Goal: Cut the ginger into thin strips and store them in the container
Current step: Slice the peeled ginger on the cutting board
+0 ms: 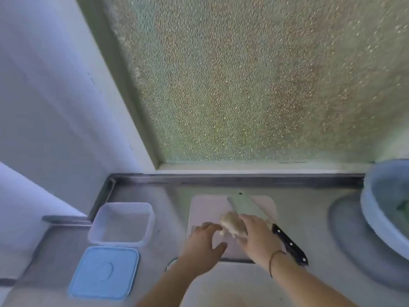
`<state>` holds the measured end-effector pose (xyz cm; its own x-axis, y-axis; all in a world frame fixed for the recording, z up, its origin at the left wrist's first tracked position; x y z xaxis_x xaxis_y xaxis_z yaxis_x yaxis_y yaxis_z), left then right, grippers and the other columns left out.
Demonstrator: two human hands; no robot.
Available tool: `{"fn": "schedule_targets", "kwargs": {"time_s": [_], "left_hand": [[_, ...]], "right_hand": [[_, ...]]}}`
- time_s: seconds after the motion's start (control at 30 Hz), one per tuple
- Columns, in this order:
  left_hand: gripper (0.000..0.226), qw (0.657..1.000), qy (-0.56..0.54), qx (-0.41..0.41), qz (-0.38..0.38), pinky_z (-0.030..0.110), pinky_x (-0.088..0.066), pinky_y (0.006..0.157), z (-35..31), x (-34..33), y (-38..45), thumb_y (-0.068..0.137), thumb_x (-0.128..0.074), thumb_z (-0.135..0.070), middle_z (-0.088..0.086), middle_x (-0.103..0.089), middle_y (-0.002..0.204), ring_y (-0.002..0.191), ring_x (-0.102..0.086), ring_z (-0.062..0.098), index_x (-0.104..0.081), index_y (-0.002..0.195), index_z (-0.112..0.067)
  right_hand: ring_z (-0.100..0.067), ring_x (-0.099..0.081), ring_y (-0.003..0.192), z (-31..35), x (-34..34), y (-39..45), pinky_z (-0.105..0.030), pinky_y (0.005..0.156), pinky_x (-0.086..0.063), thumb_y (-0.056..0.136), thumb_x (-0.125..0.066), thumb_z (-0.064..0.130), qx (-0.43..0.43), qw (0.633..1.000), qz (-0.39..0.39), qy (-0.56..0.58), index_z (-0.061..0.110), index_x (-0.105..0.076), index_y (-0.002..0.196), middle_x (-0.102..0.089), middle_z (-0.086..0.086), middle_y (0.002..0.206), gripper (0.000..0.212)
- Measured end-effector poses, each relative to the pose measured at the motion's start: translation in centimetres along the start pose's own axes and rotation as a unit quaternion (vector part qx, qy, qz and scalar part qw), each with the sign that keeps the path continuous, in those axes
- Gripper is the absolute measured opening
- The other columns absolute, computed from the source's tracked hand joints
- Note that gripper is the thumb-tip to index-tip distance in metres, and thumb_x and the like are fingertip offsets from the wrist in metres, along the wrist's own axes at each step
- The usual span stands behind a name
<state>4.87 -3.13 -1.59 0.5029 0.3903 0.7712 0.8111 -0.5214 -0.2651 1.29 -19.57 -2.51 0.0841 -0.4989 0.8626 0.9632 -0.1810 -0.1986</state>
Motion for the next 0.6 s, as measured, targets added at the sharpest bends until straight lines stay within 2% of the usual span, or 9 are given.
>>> {"fn": "schedule_targets", "kwargs": {"time_s": [0.13, 0.2, 0.27, 0.33, 0.4, 0.47, 0.53, 0.6], "left_hand": [[0.046, 0.999, -0.039, 0.031, -0.009, 0.028, -0.038, 0.109, 0.8, -0.8, 0.2, 0.097, -0.061, -0.04, -0.011, -0.052, 0.141, 0.127, -0.047, 0.013, -0.052, 0.141, -0.029], [0.045, 0.994, -0.08, 0.065, -0.021, 0.021, -0.045, 0.097, 1.1, -1.2, 0.2, 0.096, -0.063, -0.037, -0.008, -0.057, 0.131, 0.11, -0.056, 0.009, -0.052, 0.14, -0.028], [0.044, 0.983, -0.144, 0.104, -0.047, 0.012, -0.047, 0.079, 1.5, -1.1, 0.0, 0.097, -0.064, -0.034, -0.008, -0.06, 0.118, 0.093, -0.059, 0.004, -0.052, 0.138, -0.026], [0.043, 0.966, -0.21, 0.144, -0.05, 0.009, -0.046, 0.069, 1.8, -1.5, -0.3, 0.098, -0.063, -0.032, -0.008, -0.061, 0.115, 0.089, -0.061, 0.0, -0.049, 0.138, -0.026], [0.044, 0.948, -0.266, 0.169, -0.054, 0.016, -0.052, 0.07, 1.5, -2.1, -0.8, 0.099, -0.062, -0.03, -0.008, -0.063, 0.114, 0.091, -0.064, 0.003, -0.047, 0.14, -0.025], [0.042, 0.943, -0.269, 0.18, -0.073, 0.016, -0.052, 0.07, 1.2, -2.7, -1.7, 0.099, -0.061, -0.03, -0.007, -0.064, 0.105, 0.086, -0.064, 0.004, -0.05, 0.138, -0.023], [0.033, 0.951, -0.236, 0.18, -0.089, 0.009, -0.043, 0.066, 1.1, -3.6, -3.1, 0.098, -0.062, -0.031, -0.007, -0.061, 0.091, 0.077, -0.059, 0.001, -0.057, 0.129, -0.021], [0.02, 0.96, -0.21, 0.162, -0.085, 0.007, -0.038, 0.067, 0.7, -5.0, -5.9, 0.093, -0.063, -0.036, -0.009, -0.056, 0.083, 0.072, -0.055, -0.002, -0.067, 0.112, -0.029]], "right_hand": [[-0.013, -0.059, 0.099, 0.7, -1.2, 1.3, -0.029, 0.076, -0.056, 0.09, -0.057, 0.033, 0.01, 1.0, -0.007, -0.02, 0.036, -0.036, 0.134, -0.061, 0.007, 0.11, 0.049], [-0.015, -0.059, 0.094, 0.5, -1.8, 1.7, -0.029, 0.073, -0.055, 0.092, -0.056, 0.032, 0.006, 0.999, 0.007, -0.036, 0.032, -0.028, 0.142, -0.062, 0.004, 0.105, 0.058], [-0.016, -0.06, 0.093, 0.0, -2.0, 1.9, -0.029, 0.076, -0.055, 0.091, -0.059, 0.035, -0.005, 0.999, 0.017, -0.035, 0.028, -0.025, 0.145, -0.064, 0.001, 0.105, 0.064], [-0.014, -0.063, 0.09, 0.1, -1.8, 1.3, -0.026, 0.077, -0.054, 0.09, -0.062, 0.035, -0.019, 0.999, 0.025, 0.031, 0.026, -0.032, 0.142, -0.065, 0.002, 0.102, 0.061], [-0.002, -0.061, 0.081, 0.8, -1.6, -0.6, -0.011, 0.068, -0.046, 0.088, -0.066, 0.033, -0.023, 0.994, 0.01, 0.107, 0.029, -0.043, 0.134, -0.064, 0.013, 0.093, 0.051], [0.003, -0.059, 0.069, 1.4, -1.8, -3.7, -0.009, 0.059, -0.042, 0.088, -0.065, 0.034, -0.015, 0.99, -0.005, 0.143, 0.033, -0.051, 0.124, -0.06, 0.02, 0.077, 0.039], [-0.001, -0.063, 0.067, 1.4, -3.3, -7.7, -0.013, 0.059, -0.044, 0.083, -0.064, 0.041, -0.034, 0.989, 0.004, 0.141, 0.042, -0.048, 0.13, -0.062, 0.018, 0.071, 0.05], [-0.004, -0.067, 0.072, 0.9, -4.8, -11.1, -0.018, 0.064, -0.047, 0.074, -0.064, 0.051, -0.088, 0.987, 0.02, 0.132, 0.046, -0.038, 0.141, -0.066, 0.009, 0.077, 0.072]]}}
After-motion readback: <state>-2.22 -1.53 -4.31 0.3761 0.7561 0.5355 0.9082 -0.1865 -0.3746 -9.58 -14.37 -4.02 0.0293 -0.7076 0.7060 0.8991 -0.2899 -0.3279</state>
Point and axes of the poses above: each hand's wrist, its own y-axis towards the middle knuckle, its own x-axis out of the back of the hand, z = x × y, the point moved 6 cm from there along y, towards the middle knuckle
